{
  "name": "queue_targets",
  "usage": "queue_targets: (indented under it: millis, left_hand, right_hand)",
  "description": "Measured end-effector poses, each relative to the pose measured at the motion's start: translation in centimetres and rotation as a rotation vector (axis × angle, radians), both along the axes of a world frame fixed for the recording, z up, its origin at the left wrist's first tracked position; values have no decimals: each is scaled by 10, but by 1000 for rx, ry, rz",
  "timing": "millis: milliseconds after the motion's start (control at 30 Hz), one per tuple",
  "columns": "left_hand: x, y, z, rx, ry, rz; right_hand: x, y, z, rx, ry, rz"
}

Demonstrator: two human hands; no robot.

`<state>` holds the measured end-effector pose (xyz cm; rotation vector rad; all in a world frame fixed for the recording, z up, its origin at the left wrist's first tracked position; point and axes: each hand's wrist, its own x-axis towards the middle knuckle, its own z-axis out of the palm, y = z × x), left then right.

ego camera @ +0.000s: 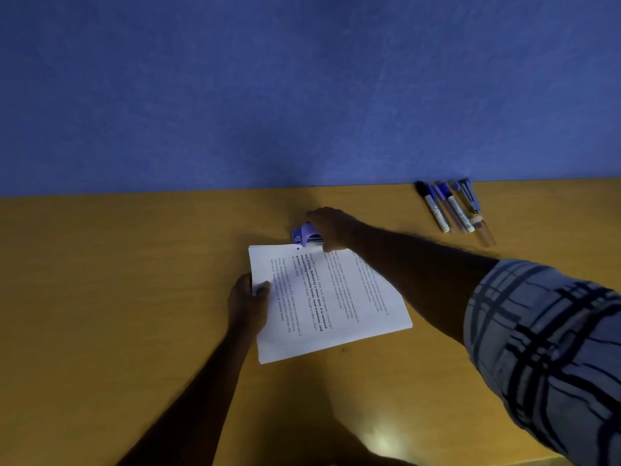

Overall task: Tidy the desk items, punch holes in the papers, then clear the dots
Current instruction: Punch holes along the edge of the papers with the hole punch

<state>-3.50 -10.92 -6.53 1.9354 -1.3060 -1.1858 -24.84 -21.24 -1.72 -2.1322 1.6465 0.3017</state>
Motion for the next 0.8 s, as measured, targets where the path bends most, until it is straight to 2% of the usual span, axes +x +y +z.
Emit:
queue_targets:
  millis: [200, 300, 367, 467, 600, 800]
  left_hand:
    - [1, -1, 4, -7, -6, -7]
    - [4, -5, 4, -18, -30, -7]
    - [4, -6, 5, -20, -28, -12]
    - [6, -6, 4, -13, -29, -33]
    - [7, -8, 5, -8, -27, -43]
    - [5, -11, 13, 54, -112, -66]
  right_hand:
    - [-9, 4, 1, -6, -69, -49]
    - [-34, 14, 3, -87, -156, -241]
    - [-53, 24, 0, -99, -130, -325]
    - [-68, 39, -10, -13, -74, -293]
    - [-67, 44, -19, -38, -50, -257]
    - [-66, 41, -27, -30, -131, -344]
